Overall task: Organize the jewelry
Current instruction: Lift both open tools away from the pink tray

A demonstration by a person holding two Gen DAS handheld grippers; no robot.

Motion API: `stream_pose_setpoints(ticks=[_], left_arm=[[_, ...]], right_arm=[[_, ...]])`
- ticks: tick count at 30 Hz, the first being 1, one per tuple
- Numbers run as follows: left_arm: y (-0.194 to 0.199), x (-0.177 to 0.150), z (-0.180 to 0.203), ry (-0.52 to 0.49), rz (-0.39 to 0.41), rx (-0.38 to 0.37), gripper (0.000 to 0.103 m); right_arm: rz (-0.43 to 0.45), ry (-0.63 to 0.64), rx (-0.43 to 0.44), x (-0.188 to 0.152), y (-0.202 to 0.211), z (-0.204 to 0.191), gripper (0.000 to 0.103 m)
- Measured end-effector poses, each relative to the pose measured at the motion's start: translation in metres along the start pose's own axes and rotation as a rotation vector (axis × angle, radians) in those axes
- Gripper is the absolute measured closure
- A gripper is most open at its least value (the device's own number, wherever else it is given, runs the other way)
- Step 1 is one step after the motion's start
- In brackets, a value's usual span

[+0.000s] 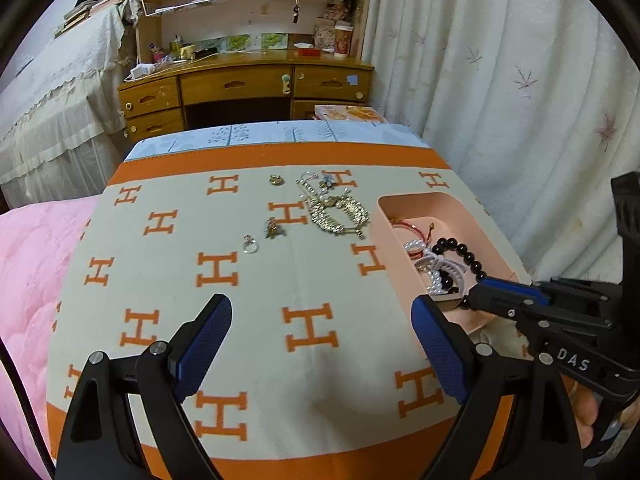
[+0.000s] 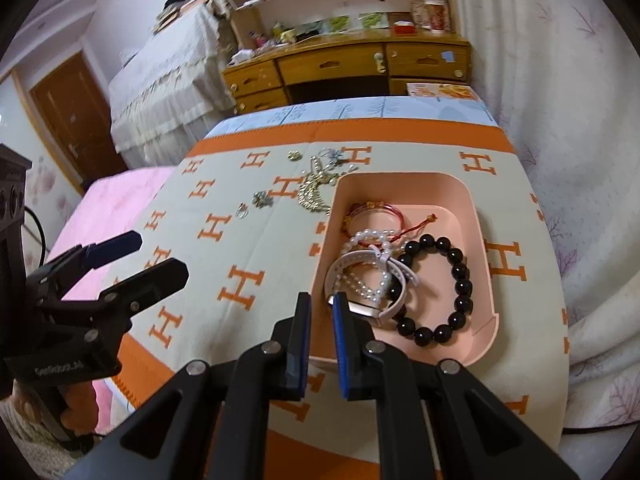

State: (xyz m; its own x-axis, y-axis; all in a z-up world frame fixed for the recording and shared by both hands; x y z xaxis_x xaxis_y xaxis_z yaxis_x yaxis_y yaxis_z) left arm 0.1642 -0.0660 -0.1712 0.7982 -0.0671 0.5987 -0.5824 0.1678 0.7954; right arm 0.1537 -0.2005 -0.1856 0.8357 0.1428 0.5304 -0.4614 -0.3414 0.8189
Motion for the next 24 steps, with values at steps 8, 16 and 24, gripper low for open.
stream_pose_setpoints(ticks=[8,16,24], left_arm=[[0.005,-0.003,-0.015,-0.003,-0.018,0.043,0.013],[0.014,-0.003,-0.027,-0.094,-0.034,0.100,0.013],[0.011,0.014,-0.048,-0.194,-0.099,0.150,0.013]], right_arm=[[-0.027,0.060,0.001,0.006,0.005,-0.011,0.092],[-0.055,0.106,-0.006,0.021,0.009,-0.016,0.092],[-0.089,0.103,-0.015,0.058,-0.001,-0.012,0.092]])
Point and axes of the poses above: each gripper's, at about its wrist camera, not at the fingertips, and y roughly against the way its jaws point, z to its right, x to its top, the point moved 10 cm from there along -y, roughly the way its jaws point, and after that the axes turned 5 degrees about -z, right-handed, at the moved point
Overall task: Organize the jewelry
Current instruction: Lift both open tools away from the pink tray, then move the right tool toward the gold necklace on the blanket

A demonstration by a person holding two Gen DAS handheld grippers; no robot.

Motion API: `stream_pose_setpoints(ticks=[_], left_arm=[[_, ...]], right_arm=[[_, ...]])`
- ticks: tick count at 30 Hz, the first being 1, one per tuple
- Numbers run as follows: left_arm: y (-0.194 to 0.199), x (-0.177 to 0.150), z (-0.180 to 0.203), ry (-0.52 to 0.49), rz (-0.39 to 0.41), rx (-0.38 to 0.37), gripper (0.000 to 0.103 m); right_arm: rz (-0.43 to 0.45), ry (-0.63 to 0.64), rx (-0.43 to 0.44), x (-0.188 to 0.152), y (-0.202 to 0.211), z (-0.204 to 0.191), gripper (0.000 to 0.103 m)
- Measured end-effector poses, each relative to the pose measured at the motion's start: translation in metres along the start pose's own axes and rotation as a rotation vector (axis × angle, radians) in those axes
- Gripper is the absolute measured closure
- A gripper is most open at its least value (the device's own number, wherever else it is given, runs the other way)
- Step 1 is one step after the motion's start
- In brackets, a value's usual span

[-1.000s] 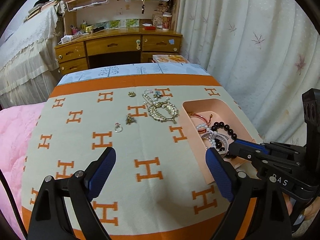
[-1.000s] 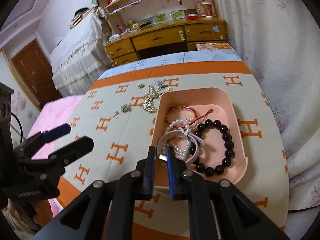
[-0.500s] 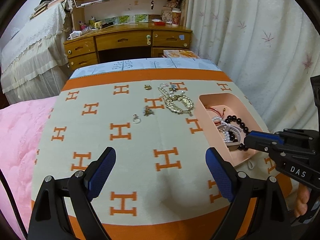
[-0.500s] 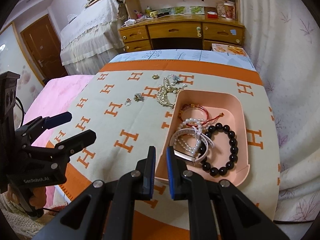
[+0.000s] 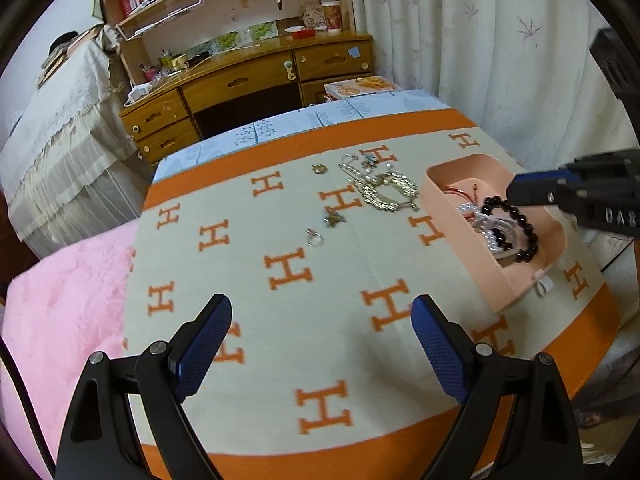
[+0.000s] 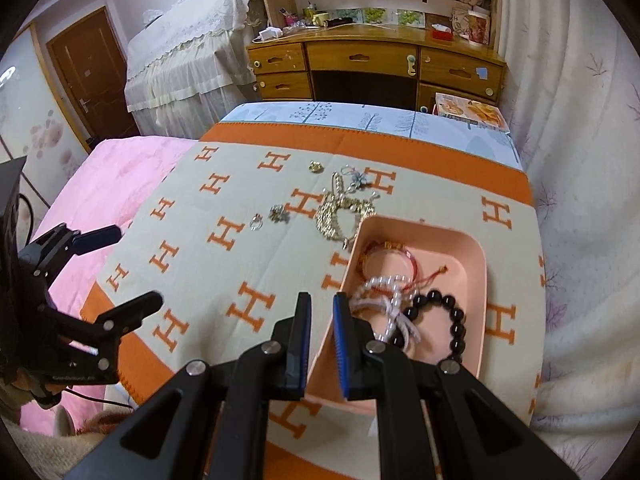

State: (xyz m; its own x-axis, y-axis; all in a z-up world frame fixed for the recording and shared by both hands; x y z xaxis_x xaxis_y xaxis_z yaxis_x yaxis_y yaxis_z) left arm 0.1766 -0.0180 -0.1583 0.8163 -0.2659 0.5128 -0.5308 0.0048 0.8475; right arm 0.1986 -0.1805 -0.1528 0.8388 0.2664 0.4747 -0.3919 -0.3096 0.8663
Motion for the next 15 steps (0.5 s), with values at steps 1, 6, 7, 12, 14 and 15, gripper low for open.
stream_pose_setpoints(ticks=[1,6,7,12,14,15], left_arm=[[-0.001,0.004,-0.004,-0.002,0.000,0.006,0.013],[-0.017,0.040,-0.022,0.020,-0.039,-0.017,0.013],[-0.023,0.049,-0.025,0.031,-0.047,-0.024,0.013],[-0.068,0.083,-0.038,0.095,-0.109,-0.066,0.013],[-0.085,0.091,-0.041,0.116,-0.135,-0.075,0.013],[-0.097,0.095,-0.044,0.136,-0.152,-0.080,0.013]], right_arm=[[-0.008,-0.016,0.003,0.006,-0.003,0.004,0.092],[-0.044,-0.129,0.022,0.041,-0.024,0.035,0.092],[-0.046,-0.157,0.032,0.049,-0.029,0.042,0.092],[-0.096,-0.238,0.099,0.080,-0.069,0.058,0.092],[-0.143,-0.231,0.111,0.084,-0.088,0.056,0.091],[-0.176,-0.216,0.103,0.085,-0.101,0.054,0.091]])
Point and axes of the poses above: each gripper's, at about its wrist camera, not at the fingertips, and y roughly against the way its jaws point, z to its right, x to its top, the point moved 10 cm from there along -y, roughly the way its jaws point, and after that the axes turned 5 degrees about -z, right-handed, at the moved point
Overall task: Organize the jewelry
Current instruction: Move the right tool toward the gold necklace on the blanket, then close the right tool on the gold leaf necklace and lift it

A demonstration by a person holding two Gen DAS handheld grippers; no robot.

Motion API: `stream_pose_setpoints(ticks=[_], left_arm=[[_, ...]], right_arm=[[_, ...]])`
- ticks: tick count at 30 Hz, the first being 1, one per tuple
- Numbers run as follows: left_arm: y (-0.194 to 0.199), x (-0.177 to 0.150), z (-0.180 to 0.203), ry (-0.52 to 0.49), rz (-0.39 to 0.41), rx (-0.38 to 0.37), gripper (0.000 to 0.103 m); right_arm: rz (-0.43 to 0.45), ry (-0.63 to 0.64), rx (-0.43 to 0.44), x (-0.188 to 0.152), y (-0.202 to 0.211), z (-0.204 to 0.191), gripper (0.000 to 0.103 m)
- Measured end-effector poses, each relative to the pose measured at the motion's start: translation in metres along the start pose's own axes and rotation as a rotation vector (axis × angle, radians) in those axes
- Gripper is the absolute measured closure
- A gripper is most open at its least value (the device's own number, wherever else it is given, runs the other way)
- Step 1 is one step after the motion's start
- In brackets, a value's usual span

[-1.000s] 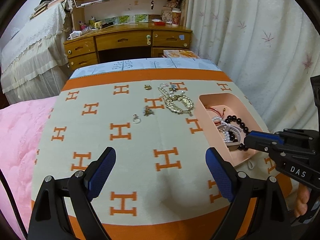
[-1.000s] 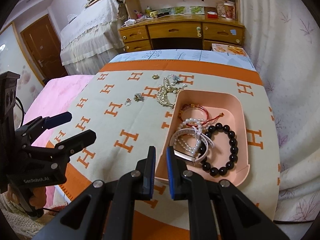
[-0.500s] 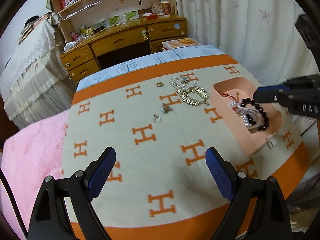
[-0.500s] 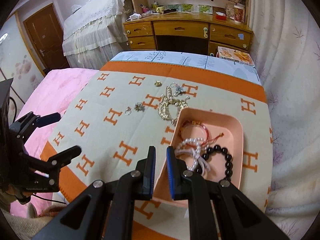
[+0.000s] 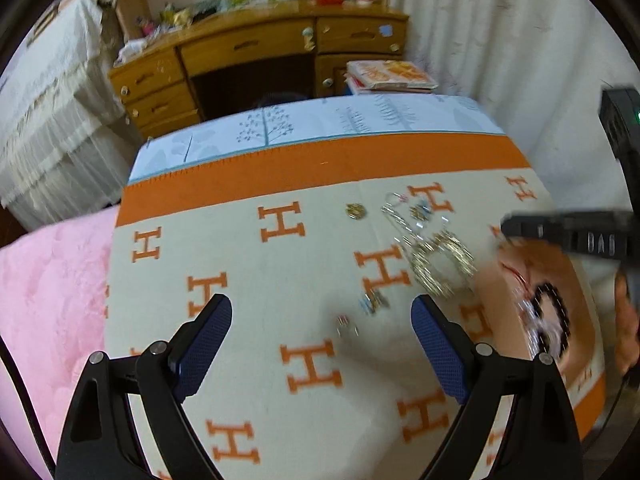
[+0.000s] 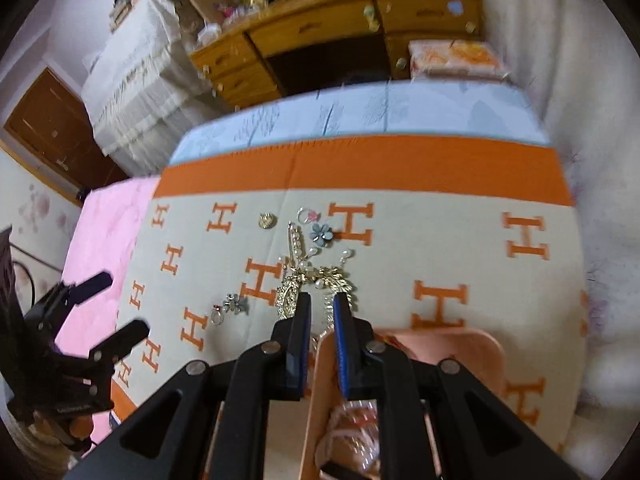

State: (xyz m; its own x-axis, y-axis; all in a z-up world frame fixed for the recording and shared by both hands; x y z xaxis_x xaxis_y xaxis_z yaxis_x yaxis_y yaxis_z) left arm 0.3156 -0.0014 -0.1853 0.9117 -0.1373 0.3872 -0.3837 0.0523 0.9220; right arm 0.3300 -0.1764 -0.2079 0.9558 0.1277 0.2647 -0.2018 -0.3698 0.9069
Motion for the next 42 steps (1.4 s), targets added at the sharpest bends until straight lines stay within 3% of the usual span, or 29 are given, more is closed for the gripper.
stream_pose_setpoints(ticks=[8,10,12,17,26,33,42], left_arm=[[-0.045,0.008,-0.009,0.041,-0.074,-0.031,0.013],[-0.051,0.006,-0.009,0.040,-0.085,-0.043,0.013],[-0.055,0.004,-0.011,0.041,-0.090,-0.048,0.013],[-0.062,0.000,-0.018,0.066,-0.112,-0.068,0.013],[-0.068,-0.009,-0.022,0.087,-0.125,-0.088,0.013],[-0.064,-0.013,-0.013,0.038,-0.120,-0.076,0.013],[-0.056,-0.013,-0.013,0.036,-0.103,-0.081,0.013]], right_arm=[[-0.134,0.038,-0.064,0.009,-0.046,0.006,0.089],[-0.148,0.039,-0.073,0.009,-0.051,0.009,0.071],[-0.152,0.051,-0.086,0.009,-0.054,0.011,0.065],[-0.203,0.086,-0.105,0.001,-0.063,0.012,0.065],[-0.218,0.169,-0.164,-0.003,-0.066,0.003,0.064],[-0.192,0.341,-0.284,0.001,-0.074,-0.012,0.065],[-0.189,0.475,-0.279,0.009,-0.079,-0.022,0.061]])
Point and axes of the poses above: each gripper's, at about its wrist camera, not at the fingertips, and y roughly against the way its jaws point, z to its right, x to its top, the point moved 10 cm from there along -y, roughly the way its jaws point, and after that the axes turned 5 degrees about -z, right-handed, at the moved point
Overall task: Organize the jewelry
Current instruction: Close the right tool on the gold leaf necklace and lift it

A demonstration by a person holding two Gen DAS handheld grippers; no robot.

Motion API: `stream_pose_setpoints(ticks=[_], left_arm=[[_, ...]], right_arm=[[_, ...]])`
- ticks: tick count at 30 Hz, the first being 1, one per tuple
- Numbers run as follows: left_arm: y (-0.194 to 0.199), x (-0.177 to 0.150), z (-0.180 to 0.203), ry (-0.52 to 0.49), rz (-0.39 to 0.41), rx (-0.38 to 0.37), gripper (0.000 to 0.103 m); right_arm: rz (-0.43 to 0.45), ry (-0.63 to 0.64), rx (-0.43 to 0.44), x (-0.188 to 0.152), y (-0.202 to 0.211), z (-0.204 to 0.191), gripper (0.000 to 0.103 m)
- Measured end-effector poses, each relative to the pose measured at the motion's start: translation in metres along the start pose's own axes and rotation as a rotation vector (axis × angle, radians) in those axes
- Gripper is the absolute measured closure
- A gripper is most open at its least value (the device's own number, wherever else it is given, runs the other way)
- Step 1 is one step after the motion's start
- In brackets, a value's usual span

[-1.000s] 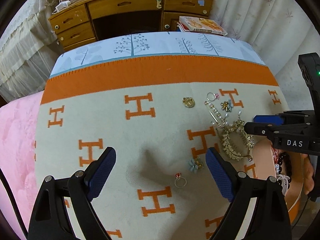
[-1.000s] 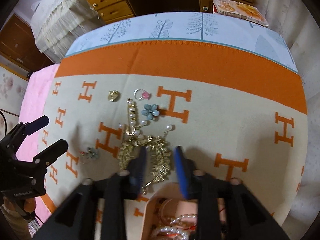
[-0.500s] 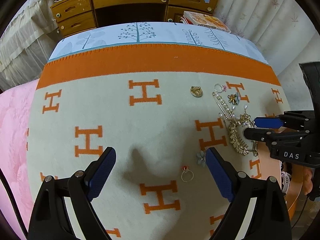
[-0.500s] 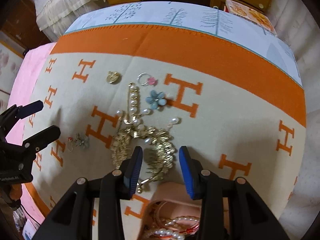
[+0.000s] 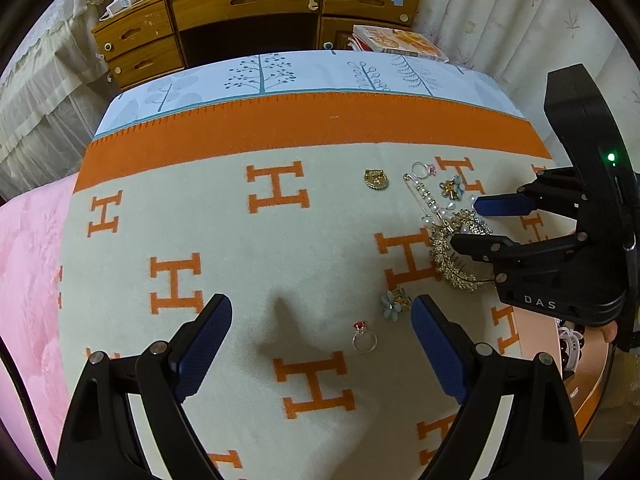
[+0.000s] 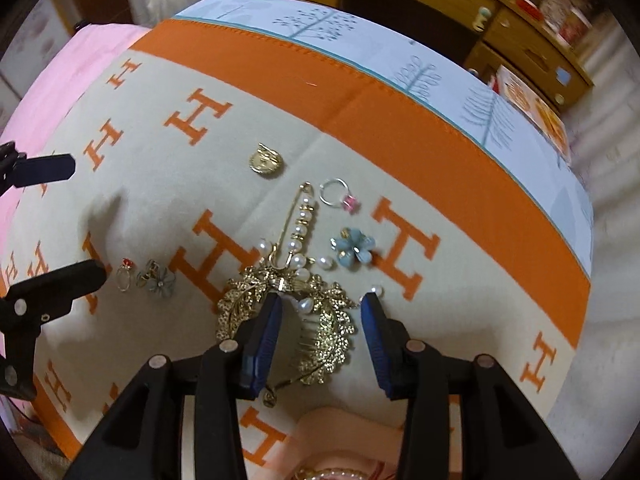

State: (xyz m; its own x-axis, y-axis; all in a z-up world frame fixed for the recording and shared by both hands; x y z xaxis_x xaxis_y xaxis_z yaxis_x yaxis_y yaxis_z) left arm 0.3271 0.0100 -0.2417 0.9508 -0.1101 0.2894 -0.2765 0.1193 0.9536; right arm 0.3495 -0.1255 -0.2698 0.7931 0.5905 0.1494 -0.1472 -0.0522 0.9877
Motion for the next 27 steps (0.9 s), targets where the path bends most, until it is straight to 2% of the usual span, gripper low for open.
stream_pose_setpoints(ticks=[7,14,20,22,27], left_arm=[[-0.002,-0.002,-0.006,0.017,-0.013,-0.007,0.013],[-0.004,-0.003,-0.008,0.018,-0.019,-0.007,0.013],[-0.005,-0.002,-0.005,0.005,-0.020,-0.003,0.013],[-0.006,-0.002,-0.004,0.002,-0.022,0.001,0.013],[-0.008,-0.002,-0.003,-0.001,-0.026,0.003,0.013]], right_arm=[[0.006,0.062,0.000,0.004,0.001,-0.009,0.061],[0.058,0.150,-0.030,0.012,0.001,-0.019,0.061],[0.079,0.142,0.019,0.013,-0.001,-0.019,0.064],[0.082,0.143,0.019,0.012,0.000,-0.023,0.068],[0.074,0.102,0.024,0.008,0.000,-0.022,0.069]])
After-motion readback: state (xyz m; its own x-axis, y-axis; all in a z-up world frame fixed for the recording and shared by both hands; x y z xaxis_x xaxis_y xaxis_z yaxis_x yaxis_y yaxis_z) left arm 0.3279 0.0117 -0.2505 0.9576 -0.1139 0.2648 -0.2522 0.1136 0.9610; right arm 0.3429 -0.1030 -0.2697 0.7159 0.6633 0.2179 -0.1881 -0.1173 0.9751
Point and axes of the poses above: each gripper's, at about its wrist camera, not at the fingertips, and y roughly against the way its jaws point, z to its right, x to its top, the point moved 10 cm from there along -y, roughly the way its jaws point, and after that the axes turned 5 degrees about -z, right-handed, at the moved point
